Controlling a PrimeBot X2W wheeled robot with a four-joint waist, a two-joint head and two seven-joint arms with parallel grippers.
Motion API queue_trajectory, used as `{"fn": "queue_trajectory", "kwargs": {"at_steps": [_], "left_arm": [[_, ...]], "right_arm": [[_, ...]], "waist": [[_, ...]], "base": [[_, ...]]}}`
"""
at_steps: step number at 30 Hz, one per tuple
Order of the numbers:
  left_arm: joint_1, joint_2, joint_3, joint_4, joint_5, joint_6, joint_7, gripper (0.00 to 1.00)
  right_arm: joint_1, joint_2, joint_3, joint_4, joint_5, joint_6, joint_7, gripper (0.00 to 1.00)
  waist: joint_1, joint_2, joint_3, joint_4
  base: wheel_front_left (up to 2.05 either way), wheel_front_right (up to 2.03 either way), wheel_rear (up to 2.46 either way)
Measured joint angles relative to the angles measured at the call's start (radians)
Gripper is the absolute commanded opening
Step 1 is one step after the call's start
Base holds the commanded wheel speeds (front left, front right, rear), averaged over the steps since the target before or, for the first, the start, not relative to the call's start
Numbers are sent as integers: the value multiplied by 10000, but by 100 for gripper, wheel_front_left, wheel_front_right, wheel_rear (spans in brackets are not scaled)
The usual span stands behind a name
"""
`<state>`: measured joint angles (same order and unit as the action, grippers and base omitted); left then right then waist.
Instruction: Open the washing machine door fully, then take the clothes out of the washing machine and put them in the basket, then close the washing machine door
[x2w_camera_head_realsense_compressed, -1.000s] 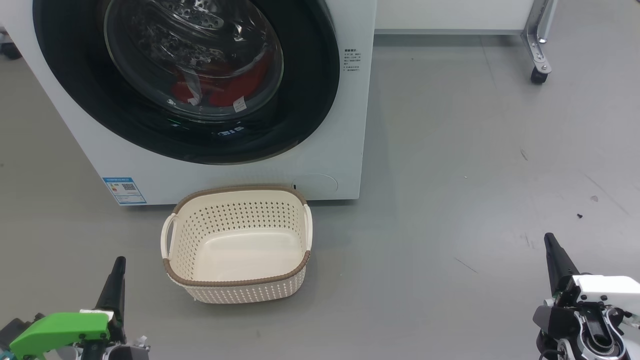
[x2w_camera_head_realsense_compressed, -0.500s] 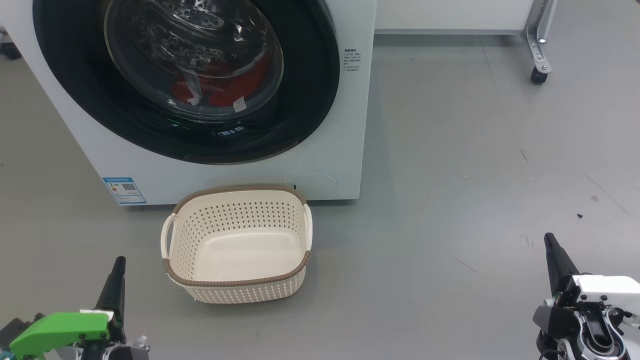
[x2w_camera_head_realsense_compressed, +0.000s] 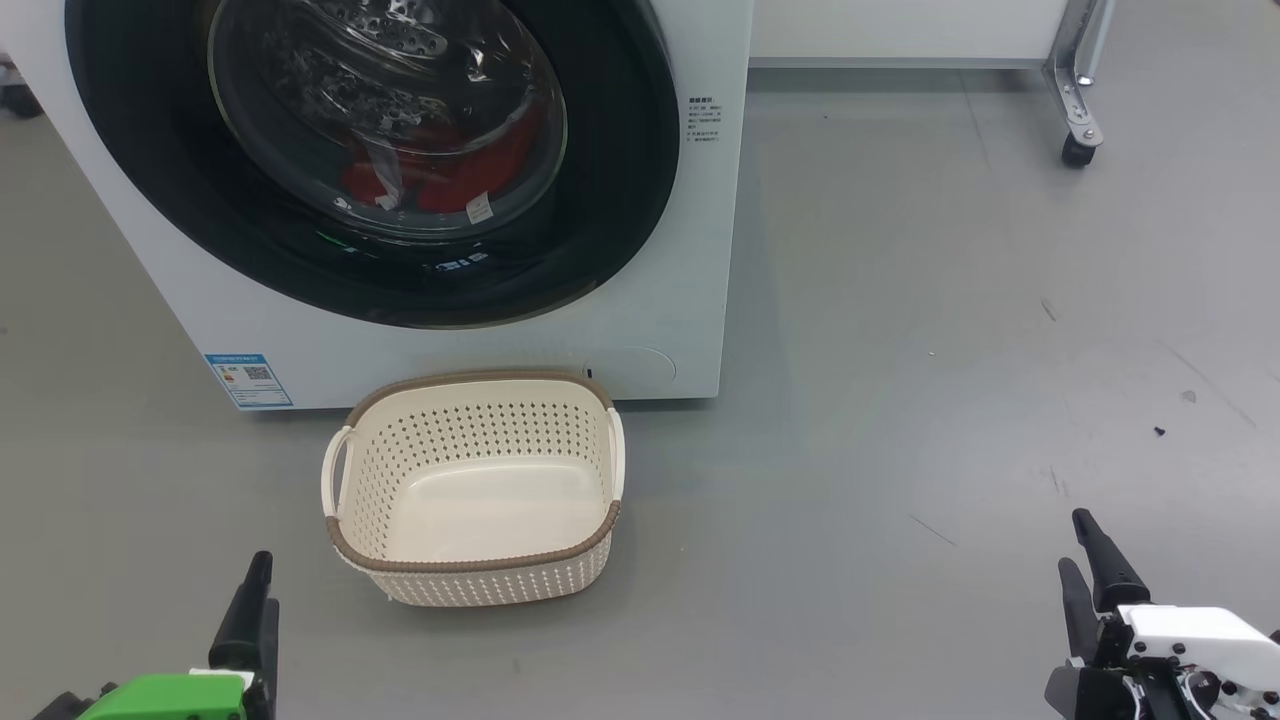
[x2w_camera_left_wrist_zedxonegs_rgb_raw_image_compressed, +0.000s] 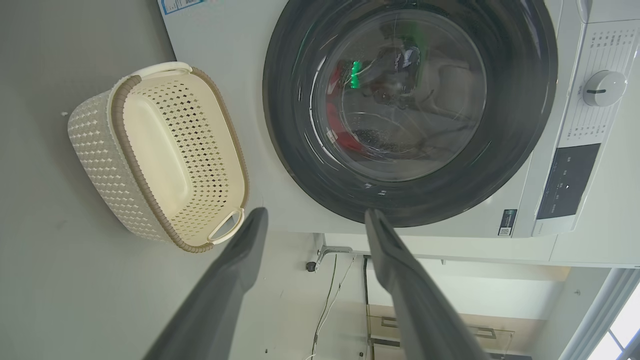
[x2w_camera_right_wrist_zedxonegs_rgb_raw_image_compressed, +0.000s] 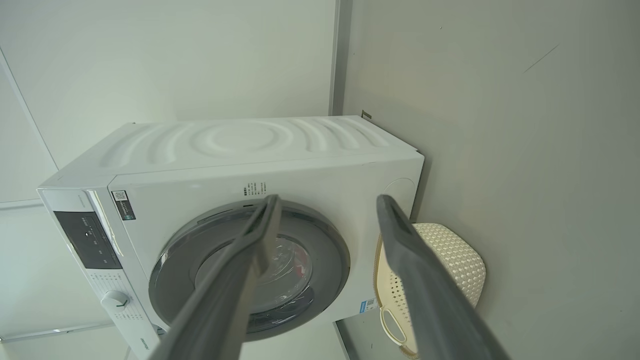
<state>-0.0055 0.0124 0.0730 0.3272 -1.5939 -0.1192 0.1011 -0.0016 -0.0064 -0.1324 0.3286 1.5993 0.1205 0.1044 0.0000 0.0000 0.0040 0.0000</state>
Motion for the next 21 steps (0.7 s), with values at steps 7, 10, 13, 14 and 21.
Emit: {"fn": "queue_trajectory", "kwargs": {"at_steps": [7,10,13,14,21], "left_arm": [[0,4,-50,-111,27,0,-219,100],[0,4,-71,-142,29,0,-286,100],[0,4,-84,-171,92,0,-370,100],[0,4,-88,-192,125,0,-422,100],[0,10,-86,-439,205,0,-604,100]], "right_arm": [[0,-4,98,-109,-92,0,-224,100],[0,-8,121,-142,-102,0,-305,100],[-1,-12,157,-182,-186,0,-372,100],[-1,-12,174,-209,-203,2,-412,100],[-16,-23,215,-366,-529,2,-594,100]], "waist": [[0,0,16,3],[0,0,22,5],[0,0,30,8],[0,0,33,9],[0,0,51,17]], "base": [[0,0,0],[0,0,0],[0,0,0],[0,0,0],[0,0,0]]}}
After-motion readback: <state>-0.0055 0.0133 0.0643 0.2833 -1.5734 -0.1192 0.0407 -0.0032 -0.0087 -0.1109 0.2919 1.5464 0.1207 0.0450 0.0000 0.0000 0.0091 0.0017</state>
